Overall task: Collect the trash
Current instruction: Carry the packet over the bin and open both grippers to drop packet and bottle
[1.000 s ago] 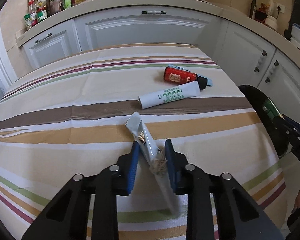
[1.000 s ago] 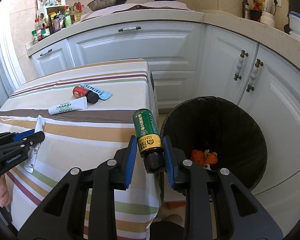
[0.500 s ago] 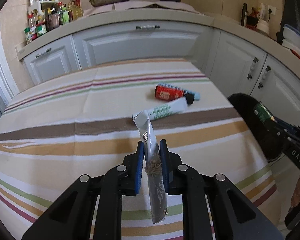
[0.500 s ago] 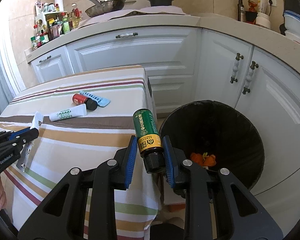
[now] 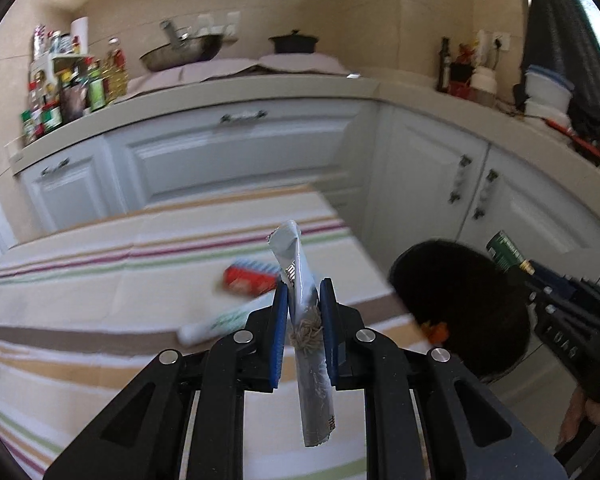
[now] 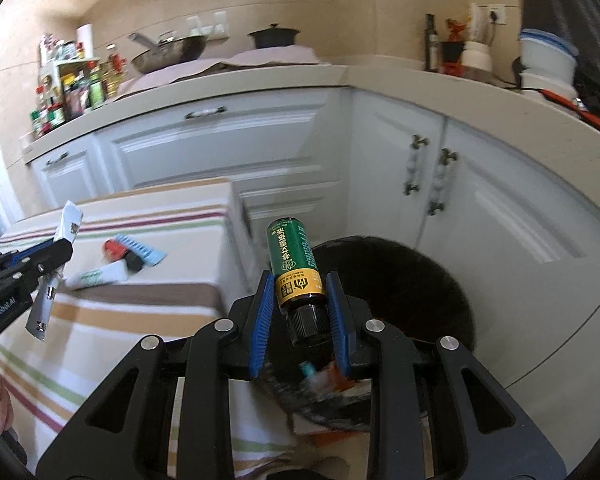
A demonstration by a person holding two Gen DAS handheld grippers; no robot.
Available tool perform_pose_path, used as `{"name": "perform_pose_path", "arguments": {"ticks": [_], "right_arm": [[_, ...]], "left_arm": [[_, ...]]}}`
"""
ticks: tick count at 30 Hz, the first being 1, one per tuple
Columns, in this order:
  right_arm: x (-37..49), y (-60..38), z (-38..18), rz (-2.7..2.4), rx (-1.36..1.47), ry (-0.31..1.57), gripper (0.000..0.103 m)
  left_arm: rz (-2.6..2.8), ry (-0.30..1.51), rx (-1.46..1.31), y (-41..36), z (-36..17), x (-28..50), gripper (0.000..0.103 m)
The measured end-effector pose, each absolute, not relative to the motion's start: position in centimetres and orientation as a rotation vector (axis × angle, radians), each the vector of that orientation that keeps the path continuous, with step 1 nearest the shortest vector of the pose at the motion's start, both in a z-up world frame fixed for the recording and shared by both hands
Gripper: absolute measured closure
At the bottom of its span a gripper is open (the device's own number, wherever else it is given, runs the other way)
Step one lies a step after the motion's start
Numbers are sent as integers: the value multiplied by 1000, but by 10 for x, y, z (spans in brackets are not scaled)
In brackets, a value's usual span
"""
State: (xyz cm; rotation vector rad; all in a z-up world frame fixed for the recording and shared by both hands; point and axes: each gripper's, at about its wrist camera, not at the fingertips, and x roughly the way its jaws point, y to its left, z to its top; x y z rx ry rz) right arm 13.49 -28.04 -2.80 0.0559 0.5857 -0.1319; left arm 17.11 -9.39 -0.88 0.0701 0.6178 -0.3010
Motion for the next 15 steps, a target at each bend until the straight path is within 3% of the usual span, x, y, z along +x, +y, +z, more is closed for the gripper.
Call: {"name": "perform_pose_path", "arguments": {"ticks": [15], "right_arm": [[153,-337,-37,-258,102,554,77]], "left_arm": [[-437,586,165,-185,-17,202,86]]}}
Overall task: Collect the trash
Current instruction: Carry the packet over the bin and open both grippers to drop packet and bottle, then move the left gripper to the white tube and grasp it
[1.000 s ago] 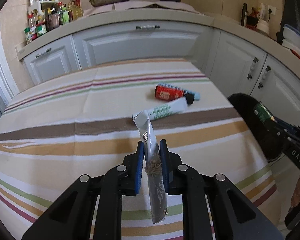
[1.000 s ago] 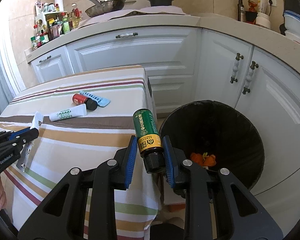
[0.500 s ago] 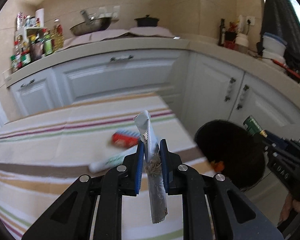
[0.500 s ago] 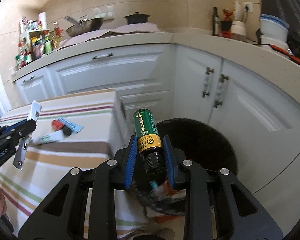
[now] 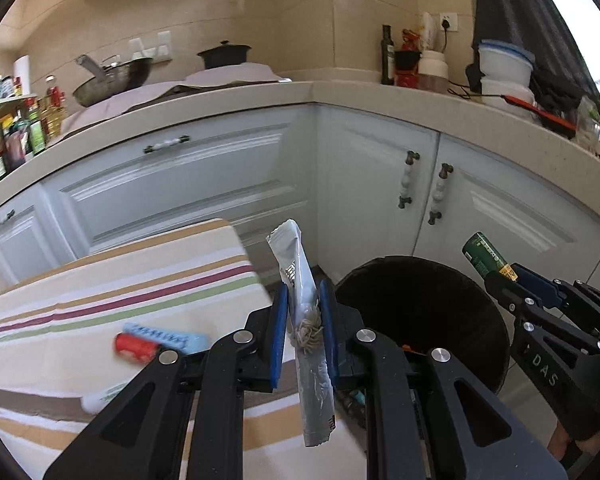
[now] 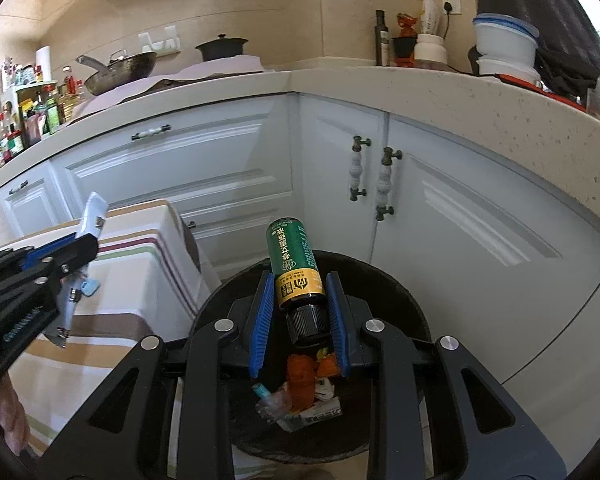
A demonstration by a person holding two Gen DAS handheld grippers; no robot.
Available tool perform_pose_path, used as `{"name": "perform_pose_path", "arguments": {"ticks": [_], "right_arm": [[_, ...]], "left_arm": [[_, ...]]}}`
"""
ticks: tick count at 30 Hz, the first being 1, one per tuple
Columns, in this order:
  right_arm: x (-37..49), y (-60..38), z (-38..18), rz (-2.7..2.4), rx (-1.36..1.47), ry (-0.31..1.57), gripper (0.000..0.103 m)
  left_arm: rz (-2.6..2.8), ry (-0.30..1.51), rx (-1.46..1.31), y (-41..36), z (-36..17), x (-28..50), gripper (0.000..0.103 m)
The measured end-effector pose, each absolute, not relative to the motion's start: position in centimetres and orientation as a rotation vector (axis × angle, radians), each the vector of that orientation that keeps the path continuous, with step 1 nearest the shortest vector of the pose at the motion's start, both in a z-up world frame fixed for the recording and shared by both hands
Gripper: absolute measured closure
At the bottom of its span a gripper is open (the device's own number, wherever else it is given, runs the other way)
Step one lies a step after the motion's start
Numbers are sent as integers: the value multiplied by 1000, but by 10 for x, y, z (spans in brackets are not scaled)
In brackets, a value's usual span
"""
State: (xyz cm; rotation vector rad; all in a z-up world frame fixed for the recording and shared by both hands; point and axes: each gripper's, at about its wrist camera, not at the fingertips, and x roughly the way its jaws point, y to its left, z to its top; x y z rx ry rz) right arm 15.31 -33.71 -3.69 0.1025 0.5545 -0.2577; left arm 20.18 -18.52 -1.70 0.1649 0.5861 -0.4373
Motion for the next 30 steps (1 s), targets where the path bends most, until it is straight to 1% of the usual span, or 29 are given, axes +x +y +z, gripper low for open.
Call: {"name": "perform_pose_path", "arguments": {"ticks": [7,8,9,10,12,14,21,26,30], "right_arm": [[163,-359,-48,-293,134,556,76],[164,-363,-50,-297,142,554,71],[167,-368,-52,-300,153,559,61],[168,-372,-55,-311,162,560,59],[170,-378,-58,-325,168,567,59],[170,-381,-59,-333,170,568,59],[160,-377,-55,-342,160,564,59],[157,-363,-48,-312,156,564,59],[158,-340,-45,-256,153,570,59]], "left_arm": [[-473,617,202,-219,-28,215,85],[-479,625,212,-224,-31,218,84],[-480,631,219,-229,-33,220,81],[-483,640,223,-233,-36,222,78],[-484,651,229,-238,-39,224,69],[-480,653,234,-241,-41,225,61],[-470,644,227,-234,-36,220,50],[-439,637,211,-209,-29,213,45],[-392,639,196,-175,-26,206,41]]}}
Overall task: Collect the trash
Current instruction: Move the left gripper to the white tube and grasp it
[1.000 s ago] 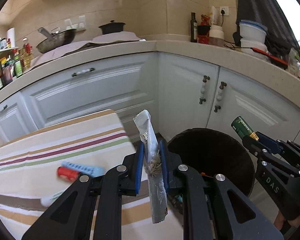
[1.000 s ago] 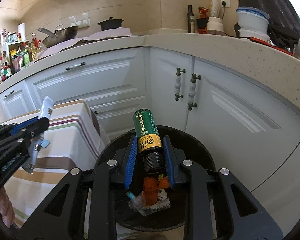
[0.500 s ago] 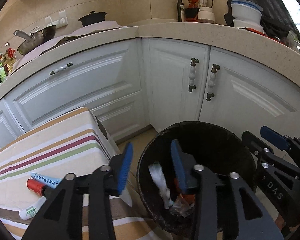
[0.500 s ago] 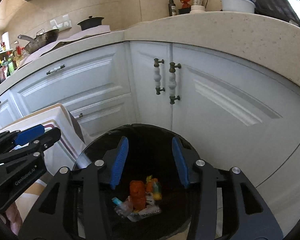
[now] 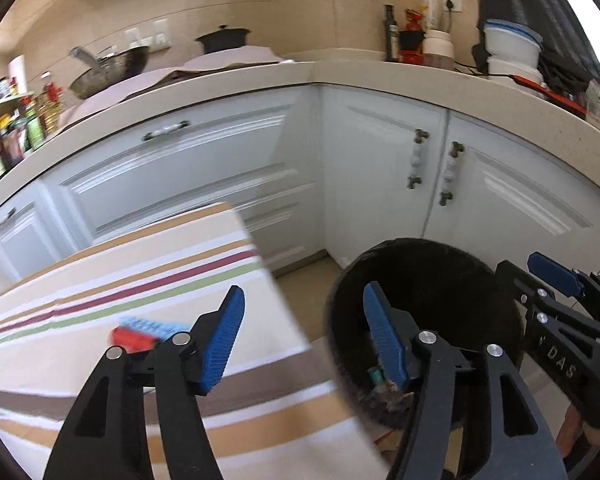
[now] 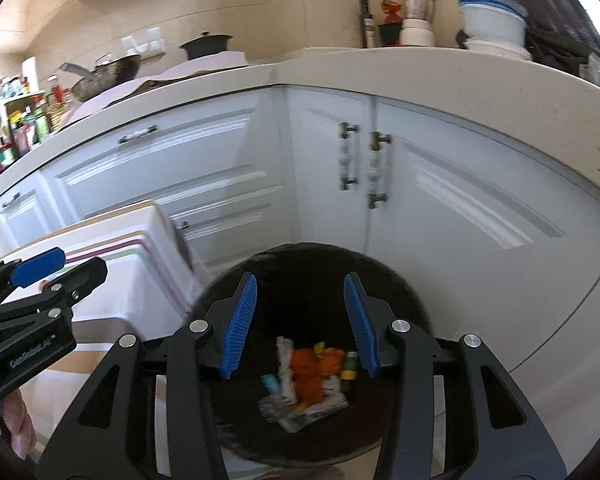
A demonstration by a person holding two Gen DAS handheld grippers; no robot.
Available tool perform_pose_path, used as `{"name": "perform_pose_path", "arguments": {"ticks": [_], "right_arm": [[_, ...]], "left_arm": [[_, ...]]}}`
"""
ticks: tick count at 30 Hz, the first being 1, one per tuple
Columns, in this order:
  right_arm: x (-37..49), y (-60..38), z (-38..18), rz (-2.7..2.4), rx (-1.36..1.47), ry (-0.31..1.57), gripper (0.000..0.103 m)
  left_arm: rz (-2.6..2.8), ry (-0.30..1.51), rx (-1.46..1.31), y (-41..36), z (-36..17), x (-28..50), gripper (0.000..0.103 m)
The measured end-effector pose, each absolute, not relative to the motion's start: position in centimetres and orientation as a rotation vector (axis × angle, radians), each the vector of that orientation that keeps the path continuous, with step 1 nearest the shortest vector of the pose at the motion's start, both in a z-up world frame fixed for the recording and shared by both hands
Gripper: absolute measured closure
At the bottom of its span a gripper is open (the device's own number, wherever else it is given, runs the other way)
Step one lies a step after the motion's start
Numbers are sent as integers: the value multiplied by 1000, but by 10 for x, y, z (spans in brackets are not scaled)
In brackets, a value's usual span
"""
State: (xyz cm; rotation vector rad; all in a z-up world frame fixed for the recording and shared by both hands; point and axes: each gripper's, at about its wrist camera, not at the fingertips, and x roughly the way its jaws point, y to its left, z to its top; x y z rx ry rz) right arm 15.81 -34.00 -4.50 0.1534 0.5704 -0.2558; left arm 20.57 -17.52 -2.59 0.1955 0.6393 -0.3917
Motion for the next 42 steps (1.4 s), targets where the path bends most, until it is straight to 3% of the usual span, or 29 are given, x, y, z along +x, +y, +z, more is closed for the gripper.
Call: {"name": "perform_pose_path", "arguments": {"ticks": [17,42], "right_arm": [[171,-219,-35,-27,65,596,59],[189,-224,-49,-28,86,663,58]], "left_arm": [[-143,680,144,-37,-33,200,38],[-281,809,334,-49,-75,231,38]]}}
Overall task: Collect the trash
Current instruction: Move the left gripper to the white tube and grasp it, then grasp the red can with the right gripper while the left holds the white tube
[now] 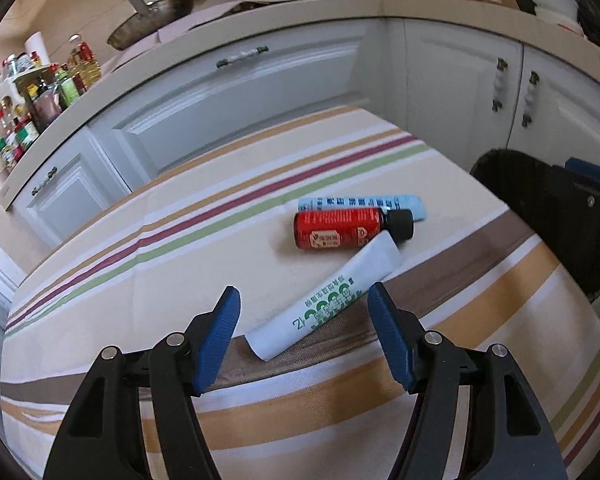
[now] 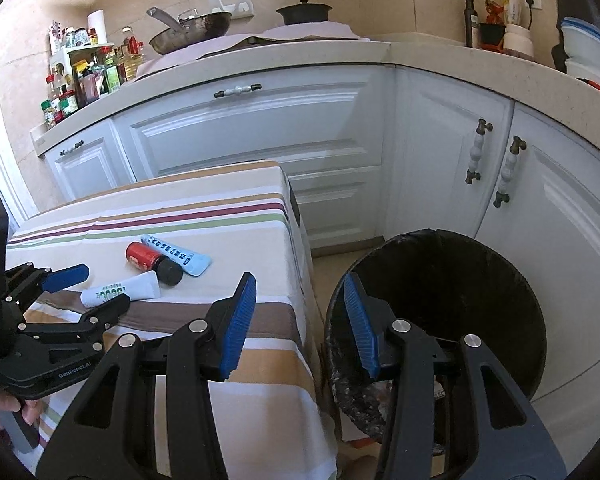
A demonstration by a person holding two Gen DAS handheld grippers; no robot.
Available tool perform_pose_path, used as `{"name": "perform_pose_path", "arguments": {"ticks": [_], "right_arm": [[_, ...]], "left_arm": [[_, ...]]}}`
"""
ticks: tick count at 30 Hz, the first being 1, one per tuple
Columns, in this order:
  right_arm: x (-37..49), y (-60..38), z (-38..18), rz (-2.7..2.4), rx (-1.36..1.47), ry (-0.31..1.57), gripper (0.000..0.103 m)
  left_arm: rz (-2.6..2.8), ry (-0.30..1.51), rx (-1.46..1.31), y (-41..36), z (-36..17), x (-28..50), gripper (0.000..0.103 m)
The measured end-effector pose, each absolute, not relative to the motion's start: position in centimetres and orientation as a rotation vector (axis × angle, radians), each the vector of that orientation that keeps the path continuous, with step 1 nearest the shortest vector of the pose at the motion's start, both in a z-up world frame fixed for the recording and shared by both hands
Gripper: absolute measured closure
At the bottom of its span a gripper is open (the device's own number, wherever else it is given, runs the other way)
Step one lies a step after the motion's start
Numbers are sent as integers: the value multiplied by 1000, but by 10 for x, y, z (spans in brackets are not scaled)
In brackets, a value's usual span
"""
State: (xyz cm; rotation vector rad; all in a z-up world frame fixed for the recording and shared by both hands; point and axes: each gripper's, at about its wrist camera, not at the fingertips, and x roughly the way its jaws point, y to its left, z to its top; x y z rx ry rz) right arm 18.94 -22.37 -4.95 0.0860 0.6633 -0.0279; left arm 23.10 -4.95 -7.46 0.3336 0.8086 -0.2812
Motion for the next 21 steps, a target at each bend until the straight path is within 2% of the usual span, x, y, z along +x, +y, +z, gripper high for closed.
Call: {"name": "perform_pose_path", "arguments": {"ticks": [2,3,4,9,15,21], "right_arm": [[191,-224,-50,-24,86,671,58],[191,-224,-51,-23,85,673,58],[192,-224,-51,-23,84,673,58],[193,-222,-51,-23,75,677,58],[193,-213,-51,-8,62,681,58],[196,-201,-48,18,45,679,58]], "left_arm": [[-298,822,322,-49,-76,232,40],[-306,830,319,-48,-76,232,48],[-319,840,316,-48,-78,233,51],[-375,832,344,-49,-78,222,82],[-388,810,341,-44,-75,208,96],[-356,825,267,-29,-73,204,97]]}}
